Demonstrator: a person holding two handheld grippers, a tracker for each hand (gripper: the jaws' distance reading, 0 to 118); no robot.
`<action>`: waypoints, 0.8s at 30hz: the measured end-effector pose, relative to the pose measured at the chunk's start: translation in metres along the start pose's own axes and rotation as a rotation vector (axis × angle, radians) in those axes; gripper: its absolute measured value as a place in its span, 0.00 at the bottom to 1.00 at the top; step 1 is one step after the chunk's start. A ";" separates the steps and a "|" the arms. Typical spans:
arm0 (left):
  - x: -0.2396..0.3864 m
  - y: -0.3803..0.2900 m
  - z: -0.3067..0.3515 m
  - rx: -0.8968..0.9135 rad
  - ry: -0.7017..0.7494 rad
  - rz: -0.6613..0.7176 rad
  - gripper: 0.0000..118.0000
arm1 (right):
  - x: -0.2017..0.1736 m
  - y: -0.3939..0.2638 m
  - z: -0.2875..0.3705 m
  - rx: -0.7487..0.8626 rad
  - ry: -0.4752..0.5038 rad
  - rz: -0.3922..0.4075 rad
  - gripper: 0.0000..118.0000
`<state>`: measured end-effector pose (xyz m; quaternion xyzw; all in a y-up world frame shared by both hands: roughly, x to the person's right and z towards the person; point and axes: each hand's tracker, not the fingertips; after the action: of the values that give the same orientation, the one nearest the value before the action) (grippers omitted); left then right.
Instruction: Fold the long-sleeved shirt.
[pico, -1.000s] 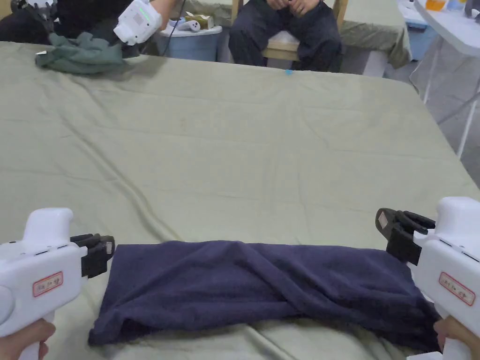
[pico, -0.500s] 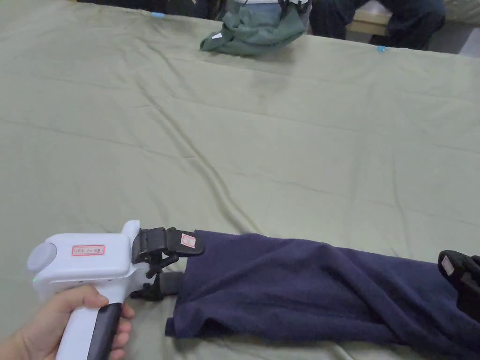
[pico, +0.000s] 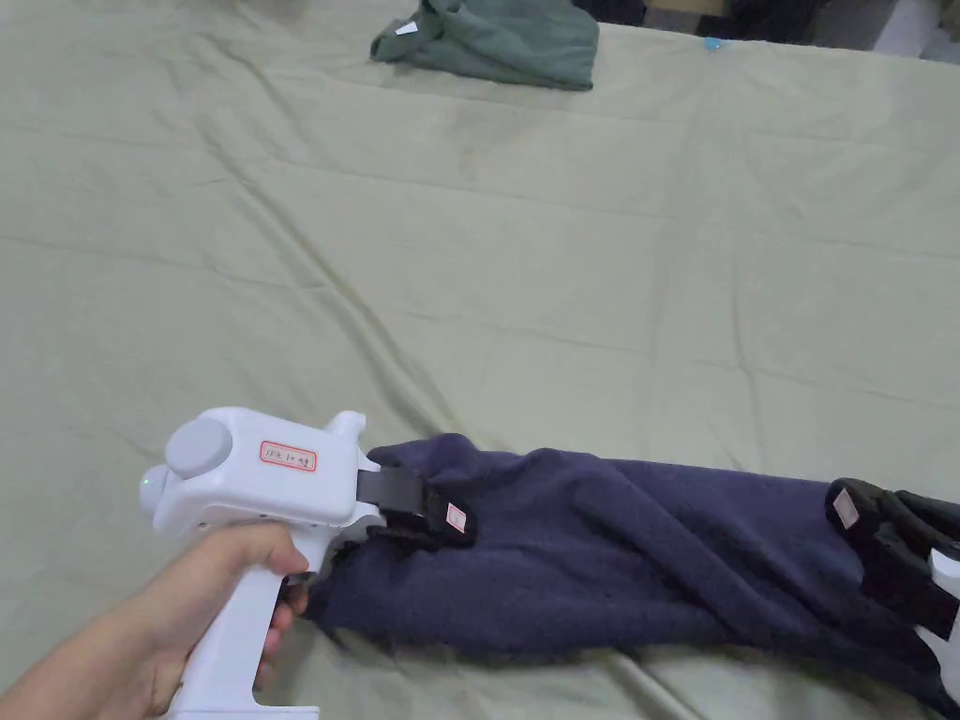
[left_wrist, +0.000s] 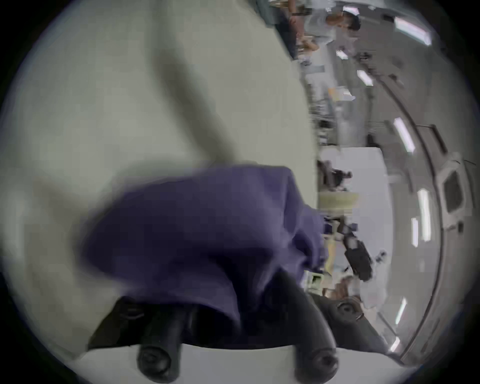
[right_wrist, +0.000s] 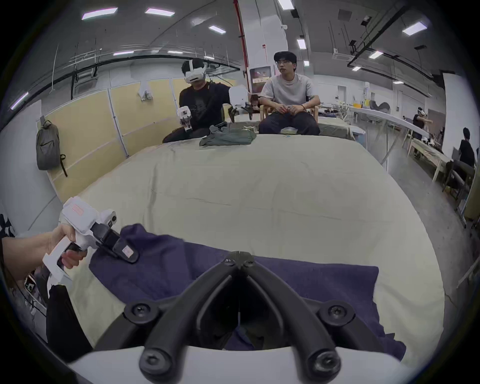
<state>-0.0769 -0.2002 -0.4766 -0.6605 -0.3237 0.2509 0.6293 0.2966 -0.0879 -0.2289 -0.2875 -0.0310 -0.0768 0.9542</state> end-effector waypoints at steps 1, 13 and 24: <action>0.002 -0.006 -0.003 -0.020 -0.193 -0.008 0.13 | 0.002 0.000 0.002 0.001 -0.006 -0.009 0.09; -0.014 0.017 0.158 0.080 0.167 -0.135 0.13 | -0.026 0.006 0.021 0.046 0.012 0.002 0.09; -0.009 0.026 0.228 0.198 0.641 -0.081 0.13 | -0.089 -0.001 -0.018 0.006 0.126 0.017 0.09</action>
<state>-0.2484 -0.0547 -0.5217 -0.6283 -0.1095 0.0354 0.7695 0.2087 -0.0873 -0.2523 -0.2796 0.0313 -0.0868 0.9557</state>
